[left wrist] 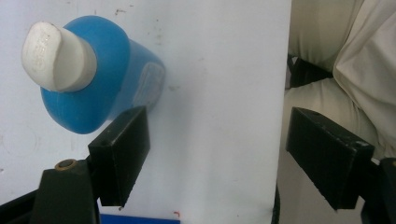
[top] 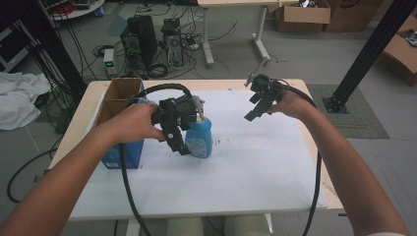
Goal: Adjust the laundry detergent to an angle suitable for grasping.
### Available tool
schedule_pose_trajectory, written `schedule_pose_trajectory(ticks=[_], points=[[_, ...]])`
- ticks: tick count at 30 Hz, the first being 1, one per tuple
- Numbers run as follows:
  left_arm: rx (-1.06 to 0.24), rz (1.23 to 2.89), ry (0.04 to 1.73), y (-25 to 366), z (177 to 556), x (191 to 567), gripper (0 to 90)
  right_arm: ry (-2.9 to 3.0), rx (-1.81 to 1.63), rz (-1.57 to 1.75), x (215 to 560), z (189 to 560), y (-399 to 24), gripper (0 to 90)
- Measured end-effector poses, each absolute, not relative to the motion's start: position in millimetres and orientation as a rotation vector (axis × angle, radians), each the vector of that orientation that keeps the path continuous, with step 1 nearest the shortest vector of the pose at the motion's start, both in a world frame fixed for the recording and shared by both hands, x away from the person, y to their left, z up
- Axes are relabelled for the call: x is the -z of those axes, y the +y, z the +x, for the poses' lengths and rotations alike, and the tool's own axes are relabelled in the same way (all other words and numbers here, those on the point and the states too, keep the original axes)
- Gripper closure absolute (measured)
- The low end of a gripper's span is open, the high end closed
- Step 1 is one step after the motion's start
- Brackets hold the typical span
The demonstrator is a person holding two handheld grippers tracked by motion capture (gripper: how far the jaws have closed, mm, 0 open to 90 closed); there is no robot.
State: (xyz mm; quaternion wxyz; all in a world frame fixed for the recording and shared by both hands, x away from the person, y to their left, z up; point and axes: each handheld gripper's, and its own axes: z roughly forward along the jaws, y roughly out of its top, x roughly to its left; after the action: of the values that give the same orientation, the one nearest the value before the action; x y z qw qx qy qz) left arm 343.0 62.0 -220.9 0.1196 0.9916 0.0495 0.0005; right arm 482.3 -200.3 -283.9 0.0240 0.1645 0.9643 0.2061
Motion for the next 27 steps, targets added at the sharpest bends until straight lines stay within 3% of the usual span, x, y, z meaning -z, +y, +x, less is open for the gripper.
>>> schedule_pose_trajectory(ticks=[27], points=[[-0.013, 2.89, 0.16, 68.7, 341.6, 219.2, 22.4, 2.932, -0.703, 0.581, 264.6, 463.8, -199.5, 15.7]])
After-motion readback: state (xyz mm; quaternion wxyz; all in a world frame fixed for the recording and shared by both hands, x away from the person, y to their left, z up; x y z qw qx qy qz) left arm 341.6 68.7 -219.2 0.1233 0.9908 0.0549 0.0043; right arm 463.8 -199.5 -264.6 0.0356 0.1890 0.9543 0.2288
